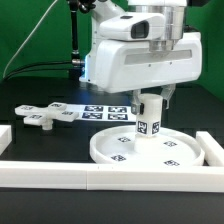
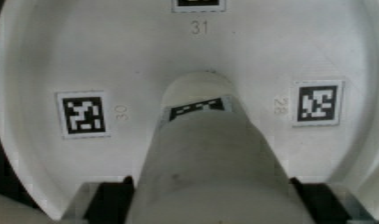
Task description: Assemble round table
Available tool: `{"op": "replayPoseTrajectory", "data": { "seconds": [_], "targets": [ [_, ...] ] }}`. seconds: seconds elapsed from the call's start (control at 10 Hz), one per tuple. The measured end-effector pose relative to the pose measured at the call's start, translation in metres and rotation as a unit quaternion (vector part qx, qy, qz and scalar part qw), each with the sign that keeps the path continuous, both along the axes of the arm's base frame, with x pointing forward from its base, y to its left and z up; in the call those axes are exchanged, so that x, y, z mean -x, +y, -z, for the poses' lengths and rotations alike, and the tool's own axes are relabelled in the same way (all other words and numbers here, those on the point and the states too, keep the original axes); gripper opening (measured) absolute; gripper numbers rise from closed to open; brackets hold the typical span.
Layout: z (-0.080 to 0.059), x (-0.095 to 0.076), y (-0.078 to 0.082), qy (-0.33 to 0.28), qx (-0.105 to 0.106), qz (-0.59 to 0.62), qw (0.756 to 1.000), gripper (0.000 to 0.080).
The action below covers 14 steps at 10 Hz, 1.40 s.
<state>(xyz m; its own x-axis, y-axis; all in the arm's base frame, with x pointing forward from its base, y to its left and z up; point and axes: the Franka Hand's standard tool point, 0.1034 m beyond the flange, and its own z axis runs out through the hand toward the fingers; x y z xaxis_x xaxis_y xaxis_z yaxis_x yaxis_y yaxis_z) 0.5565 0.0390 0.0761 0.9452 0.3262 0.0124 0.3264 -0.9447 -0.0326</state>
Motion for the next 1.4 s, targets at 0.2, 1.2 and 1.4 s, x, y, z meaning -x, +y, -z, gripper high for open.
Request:
{"op": "replayPoseTrajectory", "data": {
  "seconds": [0.2,1.2,1.4],
  "targets": [
    [-0.0001,-0.0002,-0.0003,0.002,-0.002,0.069,0.998,0.0409],
    [0.0027,0.0056,-0.0003,0.036,-0.029,0.517,0.855,0.0409],
    [0.0027,0.0056,0.0005,0.04,-0.031,0.569,0.821,0.0409]
  ]
}}
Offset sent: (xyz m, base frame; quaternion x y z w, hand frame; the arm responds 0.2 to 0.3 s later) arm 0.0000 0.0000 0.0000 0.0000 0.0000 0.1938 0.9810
